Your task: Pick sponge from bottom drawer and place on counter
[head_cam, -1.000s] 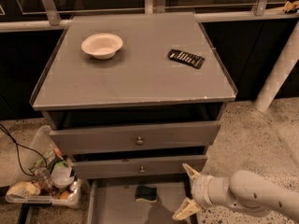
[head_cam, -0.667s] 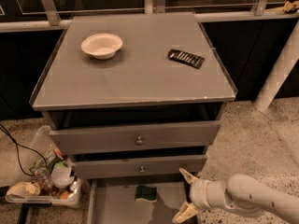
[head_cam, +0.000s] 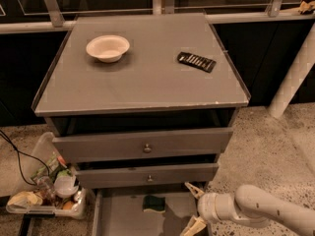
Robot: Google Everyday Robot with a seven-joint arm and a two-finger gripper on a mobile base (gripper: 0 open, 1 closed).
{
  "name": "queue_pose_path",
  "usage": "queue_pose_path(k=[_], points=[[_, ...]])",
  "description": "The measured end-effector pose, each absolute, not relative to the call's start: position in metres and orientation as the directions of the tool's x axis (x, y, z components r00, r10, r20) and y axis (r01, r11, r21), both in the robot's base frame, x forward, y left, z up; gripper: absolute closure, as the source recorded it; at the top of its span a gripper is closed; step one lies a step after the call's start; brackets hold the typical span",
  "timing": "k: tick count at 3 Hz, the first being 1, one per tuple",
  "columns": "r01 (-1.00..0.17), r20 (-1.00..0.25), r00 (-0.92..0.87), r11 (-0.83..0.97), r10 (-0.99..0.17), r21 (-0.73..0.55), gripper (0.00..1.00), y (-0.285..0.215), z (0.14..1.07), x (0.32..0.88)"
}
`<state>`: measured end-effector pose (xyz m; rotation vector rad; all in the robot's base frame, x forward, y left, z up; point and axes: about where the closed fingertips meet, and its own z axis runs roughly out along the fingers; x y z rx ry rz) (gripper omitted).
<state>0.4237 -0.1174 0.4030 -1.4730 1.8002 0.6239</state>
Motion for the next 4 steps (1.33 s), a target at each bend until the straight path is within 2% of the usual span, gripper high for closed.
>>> queue_pose_path(k=[2, 4], points=[[-0.943, -0.753, -0.119, 0.312, -0.648, -0.12, 0.0, -0.116, 0.334, 0.446], [-0.925, -0.767, -0.156, 0.364, -0.622, -0.106, 0.0, -0.104, 0.243, 0.466]])
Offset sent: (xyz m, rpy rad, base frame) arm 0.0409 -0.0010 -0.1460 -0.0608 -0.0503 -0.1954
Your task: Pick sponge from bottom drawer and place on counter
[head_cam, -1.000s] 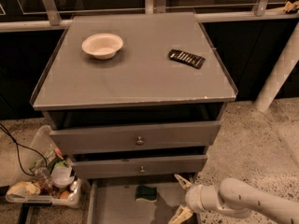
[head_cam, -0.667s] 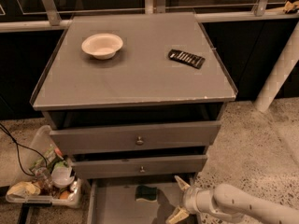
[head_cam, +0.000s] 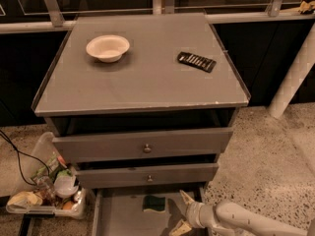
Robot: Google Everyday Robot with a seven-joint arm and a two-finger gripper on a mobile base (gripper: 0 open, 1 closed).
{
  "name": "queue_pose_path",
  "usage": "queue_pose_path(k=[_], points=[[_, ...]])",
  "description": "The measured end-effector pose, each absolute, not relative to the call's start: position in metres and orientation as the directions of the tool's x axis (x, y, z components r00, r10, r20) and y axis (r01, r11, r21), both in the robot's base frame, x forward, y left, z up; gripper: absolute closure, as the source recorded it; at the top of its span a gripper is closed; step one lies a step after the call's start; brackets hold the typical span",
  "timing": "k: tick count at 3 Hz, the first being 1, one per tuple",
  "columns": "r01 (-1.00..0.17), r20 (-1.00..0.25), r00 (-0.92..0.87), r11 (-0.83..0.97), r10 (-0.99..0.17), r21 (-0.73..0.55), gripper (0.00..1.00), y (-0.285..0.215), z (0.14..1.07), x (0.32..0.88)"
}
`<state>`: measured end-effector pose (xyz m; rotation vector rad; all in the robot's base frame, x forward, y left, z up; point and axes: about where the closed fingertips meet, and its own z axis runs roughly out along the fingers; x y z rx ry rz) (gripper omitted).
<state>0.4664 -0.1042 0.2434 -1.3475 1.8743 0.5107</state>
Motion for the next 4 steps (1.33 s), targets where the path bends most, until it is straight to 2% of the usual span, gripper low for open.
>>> queue_pose_path(k=[1, 4], points=[[-0.926, -0.768, -0.157, 0.363, -0.62, -0.105, 0.0, -0.104, 0.243, 0.466], [-0.946, -0.774, 0.023, 0.237, -0.633, -0.222, 0.0, -0.085, 0.197, 0.495]])
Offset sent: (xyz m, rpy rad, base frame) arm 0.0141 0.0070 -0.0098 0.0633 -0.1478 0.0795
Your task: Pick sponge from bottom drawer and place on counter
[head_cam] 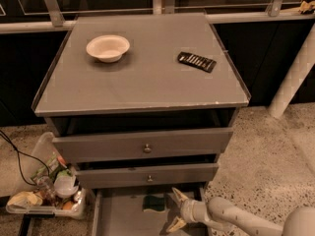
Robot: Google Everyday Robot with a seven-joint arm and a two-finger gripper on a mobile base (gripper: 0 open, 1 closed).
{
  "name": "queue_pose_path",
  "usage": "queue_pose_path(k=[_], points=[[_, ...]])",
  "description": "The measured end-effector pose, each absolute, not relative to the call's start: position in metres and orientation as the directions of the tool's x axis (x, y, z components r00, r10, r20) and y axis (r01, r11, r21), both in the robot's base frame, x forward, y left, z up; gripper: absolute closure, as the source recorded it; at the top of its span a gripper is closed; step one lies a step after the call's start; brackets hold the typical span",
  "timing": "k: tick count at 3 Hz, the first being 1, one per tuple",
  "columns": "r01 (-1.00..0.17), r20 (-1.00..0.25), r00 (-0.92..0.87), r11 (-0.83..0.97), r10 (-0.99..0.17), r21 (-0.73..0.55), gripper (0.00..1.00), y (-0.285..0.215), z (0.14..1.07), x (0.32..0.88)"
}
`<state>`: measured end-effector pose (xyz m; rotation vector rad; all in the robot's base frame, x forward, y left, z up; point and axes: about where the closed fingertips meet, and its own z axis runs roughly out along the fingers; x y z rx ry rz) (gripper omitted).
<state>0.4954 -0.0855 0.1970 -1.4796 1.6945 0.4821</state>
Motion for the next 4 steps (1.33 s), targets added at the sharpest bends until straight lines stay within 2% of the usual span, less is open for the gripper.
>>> queue_pose_path(k=[2, 4], points=[[-0.956, -0.755, 0.076, 0.168, -0.652, -0.242, 0.0, -0.059, 0.167, 0.515], [-0.974, -0.769, 0.056, 0.136, -0.637, -0.184, 0.0, -0.035, 0.134, 0.527]])
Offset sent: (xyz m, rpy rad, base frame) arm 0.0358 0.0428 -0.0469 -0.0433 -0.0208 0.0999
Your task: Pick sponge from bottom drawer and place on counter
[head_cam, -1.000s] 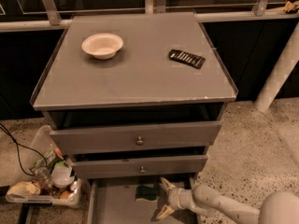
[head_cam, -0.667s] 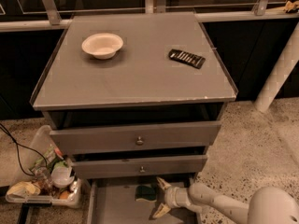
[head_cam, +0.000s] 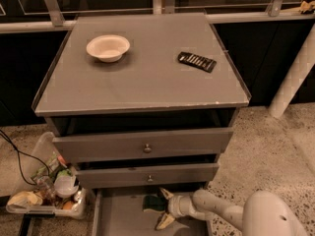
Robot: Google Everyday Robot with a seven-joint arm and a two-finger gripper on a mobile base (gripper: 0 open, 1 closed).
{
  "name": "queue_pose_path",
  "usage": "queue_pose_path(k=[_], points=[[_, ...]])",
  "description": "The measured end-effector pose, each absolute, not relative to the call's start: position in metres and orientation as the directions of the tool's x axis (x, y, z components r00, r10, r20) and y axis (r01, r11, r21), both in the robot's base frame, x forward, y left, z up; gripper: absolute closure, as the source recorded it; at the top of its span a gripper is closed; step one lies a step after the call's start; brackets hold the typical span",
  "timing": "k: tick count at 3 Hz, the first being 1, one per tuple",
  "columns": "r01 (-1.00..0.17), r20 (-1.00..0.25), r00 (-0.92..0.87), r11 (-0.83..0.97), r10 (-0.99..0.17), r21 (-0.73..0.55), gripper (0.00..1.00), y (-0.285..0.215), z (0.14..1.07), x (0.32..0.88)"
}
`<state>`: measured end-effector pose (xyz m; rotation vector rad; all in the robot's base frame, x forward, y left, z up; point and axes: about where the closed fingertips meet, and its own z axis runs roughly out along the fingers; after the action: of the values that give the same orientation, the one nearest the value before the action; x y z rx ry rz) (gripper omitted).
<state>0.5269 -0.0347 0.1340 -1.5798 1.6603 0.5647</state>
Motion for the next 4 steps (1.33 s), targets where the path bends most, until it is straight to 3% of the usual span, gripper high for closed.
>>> queue_pose_path(k=[1, 2, 4], points=[[-0.978, -0.791, -0.007, 0.168, -0.612, -0.121, 0.0, -0.036, 0.119, 0.5385], [-0.976, -0.791, -0.005, 0.173, -0.612, -0.128, 0.18, -0.039, 0.1199, 0.5442], [-0.977, -0.791, -0.005, 0.173, -0.612, -0.128, 0.64, -0.0389, 0.1199, 0.5442]])
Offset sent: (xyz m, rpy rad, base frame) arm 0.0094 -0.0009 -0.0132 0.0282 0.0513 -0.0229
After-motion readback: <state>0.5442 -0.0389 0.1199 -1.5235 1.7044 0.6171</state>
